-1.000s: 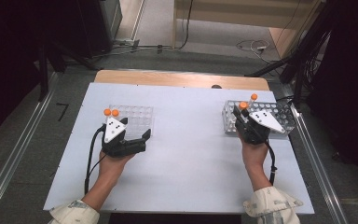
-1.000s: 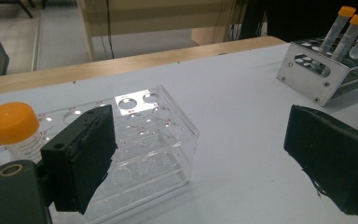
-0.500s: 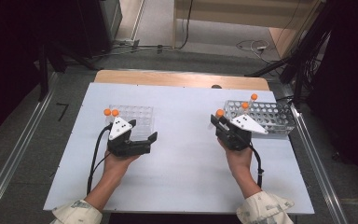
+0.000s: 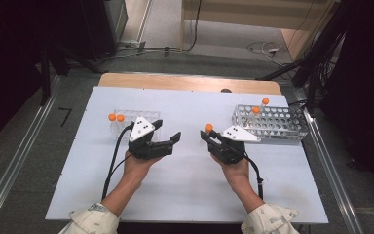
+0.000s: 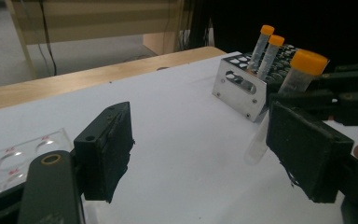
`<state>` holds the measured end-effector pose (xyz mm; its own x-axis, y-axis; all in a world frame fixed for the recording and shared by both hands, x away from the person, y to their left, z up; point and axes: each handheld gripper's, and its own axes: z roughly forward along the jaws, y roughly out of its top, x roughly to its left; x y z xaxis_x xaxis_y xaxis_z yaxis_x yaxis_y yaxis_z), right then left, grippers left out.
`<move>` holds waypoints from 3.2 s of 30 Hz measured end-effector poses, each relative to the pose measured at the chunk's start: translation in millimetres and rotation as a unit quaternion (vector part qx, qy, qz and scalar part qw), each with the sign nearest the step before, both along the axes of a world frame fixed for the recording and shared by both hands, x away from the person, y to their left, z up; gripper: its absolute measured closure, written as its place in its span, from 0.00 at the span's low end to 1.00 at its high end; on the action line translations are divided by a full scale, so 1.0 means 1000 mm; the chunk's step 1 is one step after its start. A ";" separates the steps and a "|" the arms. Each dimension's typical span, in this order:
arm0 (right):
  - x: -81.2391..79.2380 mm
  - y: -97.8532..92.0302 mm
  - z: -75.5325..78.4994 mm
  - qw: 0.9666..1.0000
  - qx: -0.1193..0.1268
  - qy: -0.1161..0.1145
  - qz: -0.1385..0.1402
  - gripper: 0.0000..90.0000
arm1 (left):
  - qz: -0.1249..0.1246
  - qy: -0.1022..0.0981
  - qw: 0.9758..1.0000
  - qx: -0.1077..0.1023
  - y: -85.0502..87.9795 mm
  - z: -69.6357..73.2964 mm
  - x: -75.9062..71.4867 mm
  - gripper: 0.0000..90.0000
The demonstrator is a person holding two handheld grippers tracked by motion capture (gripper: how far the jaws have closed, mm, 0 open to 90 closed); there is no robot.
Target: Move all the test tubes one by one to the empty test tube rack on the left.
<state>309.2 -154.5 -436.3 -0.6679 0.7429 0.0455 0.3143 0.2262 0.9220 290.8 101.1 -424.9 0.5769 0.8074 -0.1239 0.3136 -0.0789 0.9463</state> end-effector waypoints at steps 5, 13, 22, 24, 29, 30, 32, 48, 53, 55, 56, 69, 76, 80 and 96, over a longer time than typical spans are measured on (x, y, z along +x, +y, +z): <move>0.001 0.010 -0.005 1.000 -0.005 0.018 0.024 0.79 | -0.027 -0.008 0.999 0.014 -0.016 0.005 0.005 0.37; 0.000 0.014 -0.005 0.999 -0.006 0.019 0.035 0.79 | -0.070 -0.010 0.997 0.025 -0.036 0.013 0.006 0.40; -0.005 0.020 -0.005 0.999 -0.009 0.017 0.051 0.79 | -0.094 -0.013 0.995 0.034 -0.052 0.010 0.006 0.52; -0.005 0.021 -0.005 0.998 -0.009 0.016 0.053 0.79 | -0.095 -0.015 0.995 0.037 -0.053 0.009 0.006 0.55; -0.005 0.021 -0.005 0.998 -0.010 0.017 0.055 0.79 | -0.094 -0.018 0.995 0.036 -0.055 0.009 0.006 0.63; -0.005 0.021 -0.005 0.998 -0.009 0.017 0.055 0.79 | -0.093 -0.018 0.995 0.036 -0.055 0.009 0.006 0.64; -0.006 0.022 -0.005 0.998 -0.009 0.017 0.056 0.79 | -0.096 -0.017 0.995 0.034 -0.055 0.008 0.006 0.67; -0.005 0.020 -0.004 0.998 -0.002 0.023 0.054 0.29 | -0.081 -0.025 0.996 0.039 -0.050 0.011 0.007 0.79; -0.002 0.015 -0.003 0.999 0.006 0.033 0.039 0.18 | -0.067 -0.026 0.997 0.030 -0.041 0.016 0.009 0.79; -0.002 0.014 -0.002 0.999 0.008 0.033 0.036 0.18 | -0.058 -0.027 0.998 0.025 -0.035 0.019 0.011 0.79; -0.003 0.014 -0.002 0.999 0.010 0.033 0.033 0.18 | -0.054 -0.027 0.998 0.024 -0.032 0.021 0.011 0.79; 0.000 0.011 -0.004 0.999 0.000 0.032 0.025 0.18 | -0.008 -0.033 0.999 0.018 0.012 0.038 0.016 0.79; 0.001 0.010 -0.005 0.999 -0.003 0.032 0.020 0.18 | 0.013 -0.035 0.999 0.013 0.030 0.040 0.018 0.79; 0.002 0.009 -0.005 0.999 -0.003 0.032 0.018 0.17 | 0.027 -0.037 0.999 0.013 0.040 0.042 0.018 0.79; 0.004 0.008 -0.007 0.999 -0.004 0.032 0.015 0.16 | 0.061 -0.042 0.997 0.002 0.072 0.048 0.016 0.79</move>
